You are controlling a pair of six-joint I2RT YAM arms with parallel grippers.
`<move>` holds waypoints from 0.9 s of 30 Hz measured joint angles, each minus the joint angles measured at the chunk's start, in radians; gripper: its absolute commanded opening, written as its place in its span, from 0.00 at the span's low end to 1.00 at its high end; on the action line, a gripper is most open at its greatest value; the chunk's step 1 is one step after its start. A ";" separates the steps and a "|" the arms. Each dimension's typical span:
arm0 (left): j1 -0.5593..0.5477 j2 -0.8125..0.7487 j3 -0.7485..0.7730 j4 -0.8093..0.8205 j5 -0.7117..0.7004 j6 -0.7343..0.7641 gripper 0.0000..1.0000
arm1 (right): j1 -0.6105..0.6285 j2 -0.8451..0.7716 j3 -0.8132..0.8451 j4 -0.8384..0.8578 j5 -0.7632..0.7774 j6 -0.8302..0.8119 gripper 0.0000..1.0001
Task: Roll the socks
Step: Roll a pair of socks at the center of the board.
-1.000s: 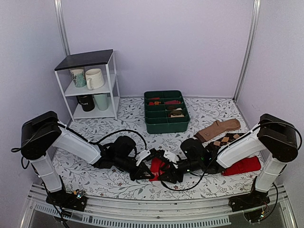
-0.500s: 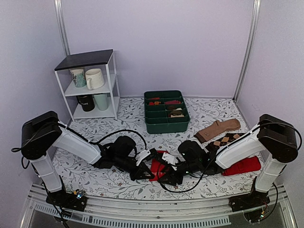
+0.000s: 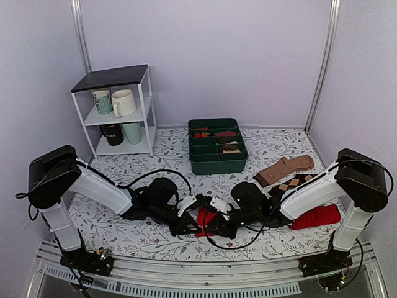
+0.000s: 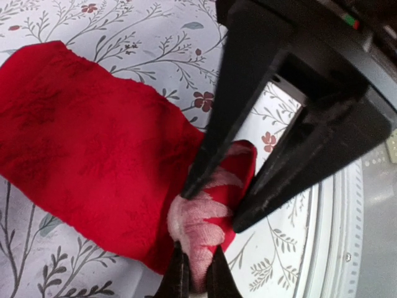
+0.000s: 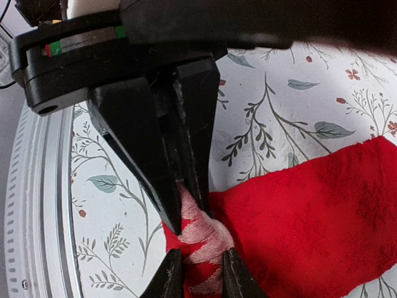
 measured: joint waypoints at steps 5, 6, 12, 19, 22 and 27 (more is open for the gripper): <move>0.000 -0.014 -0.006 0.005 -0.021 -0.007 0.06 | -0.003 0.002 -0.001 0.003 -0.015 0.045 0.11; 0.000 -0.022 -0.009 0.003 -0.030 -0.006 0.07 | -0.004 0.002 -0.004 0.008 -0.021 0.061 0.11; -0.004 -0.032 -0.002 -0.020 -0.061 0.009 0.01 | -0.010 0.006 -0.035 0.055 -0.048 0.159 0.44; -0.004 0.005 0.028 0.001 -0.060 0.035 0.00 | -0.010 -0.089 -0.068 -0.032 0.015 0.201 0.59; -0.004 0.005 0.028 0.000 -0.059 0.042 0.00 | -0.011 -0.179 -0.069 -0.097 0.065 0.192 0.59; -0.004 0.005 0.027 0.001 -0.058 0.049 0.00 | -0.007 -0.317 -0.067 -0.179 0.105 0.143 0.59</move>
